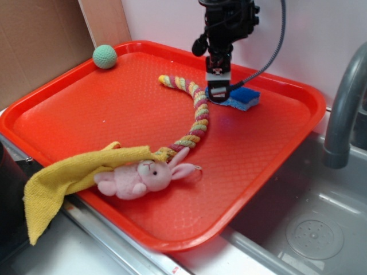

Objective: Grab the blue sponge.

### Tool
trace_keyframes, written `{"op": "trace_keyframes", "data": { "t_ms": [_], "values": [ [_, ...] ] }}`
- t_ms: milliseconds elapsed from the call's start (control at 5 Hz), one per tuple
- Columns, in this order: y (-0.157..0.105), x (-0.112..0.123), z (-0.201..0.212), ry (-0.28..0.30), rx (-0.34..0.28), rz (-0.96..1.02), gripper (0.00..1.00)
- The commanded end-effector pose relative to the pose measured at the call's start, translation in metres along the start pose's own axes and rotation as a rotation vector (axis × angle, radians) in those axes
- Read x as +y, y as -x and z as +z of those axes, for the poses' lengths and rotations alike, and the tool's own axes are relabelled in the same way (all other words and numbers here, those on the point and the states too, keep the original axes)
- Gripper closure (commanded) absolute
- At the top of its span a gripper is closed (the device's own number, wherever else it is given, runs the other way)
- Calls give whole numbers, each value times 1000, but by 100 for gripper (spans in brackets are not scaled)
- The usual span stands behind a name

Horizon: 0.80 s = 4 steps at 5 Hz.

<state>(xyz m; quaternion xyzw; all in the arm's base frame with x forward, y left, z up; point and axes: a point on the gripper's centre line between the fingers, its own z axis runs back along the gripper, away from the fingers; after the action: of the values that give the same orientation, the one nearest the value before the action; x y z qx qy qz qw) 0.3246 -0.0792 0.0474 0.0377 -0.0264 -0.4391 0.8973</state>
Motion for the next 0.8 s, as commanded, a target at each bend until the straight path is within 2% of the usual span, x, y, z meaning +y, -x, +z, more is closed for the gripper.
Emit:
{"op": "trace_keyframes", "data": {
  "t_ms": [0, 200, 400, 600],
  "values": [
    [-2, 0, 0, -38, -68, -63, 0],
    [-4, 0, -12, -24, -67, -60, 2],
    [8, -14, -14, -9, -65, -40, 100],
    [22, -15, 2, -32, -45, 15, 100]
  ]
}}
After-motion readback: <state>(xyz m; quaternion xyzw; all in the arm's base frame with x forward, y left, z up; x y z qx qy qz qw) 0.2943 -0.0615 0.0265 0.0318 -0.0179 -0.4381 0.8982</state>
